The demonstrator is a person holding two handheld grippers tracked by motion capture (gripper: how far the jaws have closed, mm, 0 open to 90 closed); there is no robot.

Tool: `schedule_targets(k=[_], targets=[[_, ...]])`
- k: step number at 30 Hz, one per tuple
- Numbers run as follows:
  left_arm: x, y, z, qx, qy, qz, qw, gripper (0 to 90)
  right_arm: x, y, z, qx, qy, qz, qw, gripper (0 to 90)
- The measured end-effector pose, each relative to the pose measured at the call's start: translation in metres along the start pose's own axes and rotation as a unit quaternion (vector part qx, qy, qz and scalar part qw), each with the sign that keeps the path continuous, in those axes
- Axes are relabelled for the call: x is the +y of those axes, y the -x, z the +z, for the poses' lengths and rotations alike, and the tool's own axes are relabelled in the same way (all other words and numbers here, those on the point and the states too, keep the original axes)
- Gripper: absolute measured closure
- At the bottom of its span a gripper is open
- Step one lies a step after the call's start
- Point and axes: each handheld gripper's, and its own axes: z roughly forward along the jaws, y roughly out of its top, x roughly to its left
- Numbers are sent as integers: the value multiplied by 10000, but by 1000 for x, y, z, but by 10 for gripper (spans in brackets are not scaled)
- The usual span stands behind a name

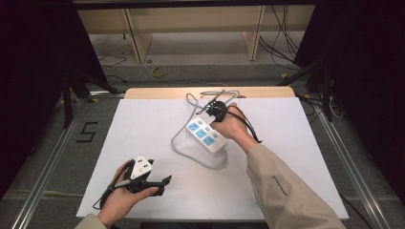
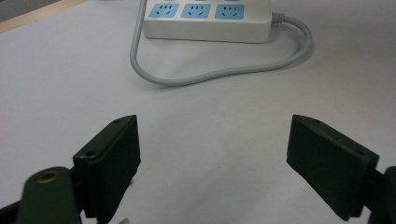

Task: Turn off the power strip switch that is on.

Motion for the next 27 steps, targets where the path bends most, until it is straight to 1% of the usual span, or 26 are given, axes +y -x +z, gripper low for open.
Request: schedule_targets(k=[12, 17, 18, 20, 21, 24, 27], targets=[[0, 0, 0, 17, -5, -27, 10000, 170, -21, 4, -13, 92, 280, 42, 9996, 900], [0, 0, 0, 22, -7, -26, 10000, 170, -27, 5, -17, 109, 376, 34, 9992, 900], [0, 0, 0, 22, -7, -27, 10000, 170, -28, 4, -18, 129, 383, 67, 9992, 900], [-1, 0, 0, 23, -9, -37, 10000, 170, -30, 5, -20, 122, 449, -1, 9989, 900], [-1, -1, 0, 27, -11, -30, 10000, 170, -31, 4, -22, 122, 447, 40, 9989, 900], [-1, -1, -1, 32, -17, -33, 10000, 170, -37, 4, -26, 128, 551, -25, 9984, 900], [-1, -1, 0, 28, -20, -34, 10000, 170, -40, 3, -29, 150, 587, -5, 9982, 900]])
